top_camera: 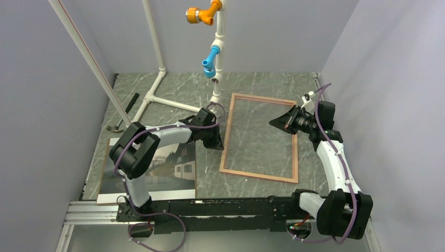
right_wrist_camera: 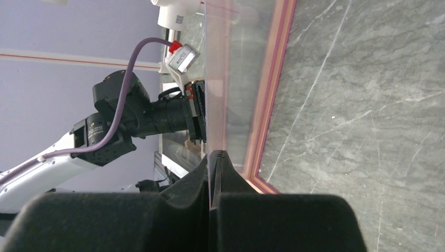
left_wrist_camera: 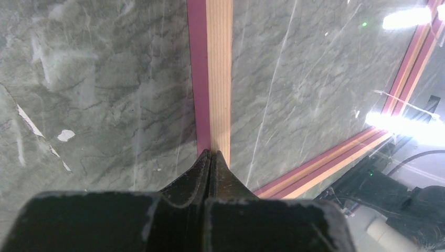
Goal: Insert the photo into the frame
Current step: Place the photo frame item in the photo frame.
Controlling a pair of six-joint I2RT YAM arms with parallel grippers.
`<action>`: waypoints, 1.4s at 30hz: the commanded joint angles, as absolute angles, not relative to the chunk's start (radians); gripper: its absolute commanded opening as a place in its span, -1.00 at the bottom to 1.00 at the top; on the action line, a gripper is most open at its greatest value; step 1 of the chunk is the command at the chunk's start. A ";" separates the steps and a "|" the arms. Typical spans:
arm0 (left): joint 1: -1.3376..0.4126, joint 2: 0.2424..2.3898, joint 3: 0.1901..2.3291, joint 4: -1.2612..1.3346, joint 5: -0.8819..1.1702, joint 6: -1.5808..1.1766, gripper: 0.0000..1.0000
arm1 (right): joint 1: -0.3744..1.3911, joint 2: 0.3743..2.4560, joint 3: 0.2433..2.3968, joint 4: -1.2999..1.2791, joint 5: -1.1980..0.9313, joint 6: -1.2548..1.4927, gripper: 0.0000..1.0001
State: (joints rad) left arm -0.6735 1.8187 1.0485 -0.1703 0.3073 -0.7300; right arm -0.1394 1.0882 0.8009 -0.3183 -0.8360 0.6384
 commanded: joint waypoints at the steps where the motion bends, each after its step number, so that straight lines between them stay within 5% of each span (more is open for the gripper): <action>1: -0.677 1.891 1.035 -0.216 0.216 -0.706 -1.00 | -0.125 1.111 0.824 -0.275 -0.896 0.634 -1.00; 42: -0.679 1.901 1.039 -0.218 0.222 -0.705 -1.00 | -0.117 1.127 0.741 -0.264 -0.956 0.694 -1.00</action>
State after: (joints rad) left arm -0.6727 1.8240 1.0554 -0.1776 0.3119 -0.7296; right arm -0.1349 1.1202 0.7616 -0.2573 -0.8707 0.6846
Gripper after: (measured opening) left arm 0.021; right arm 0.007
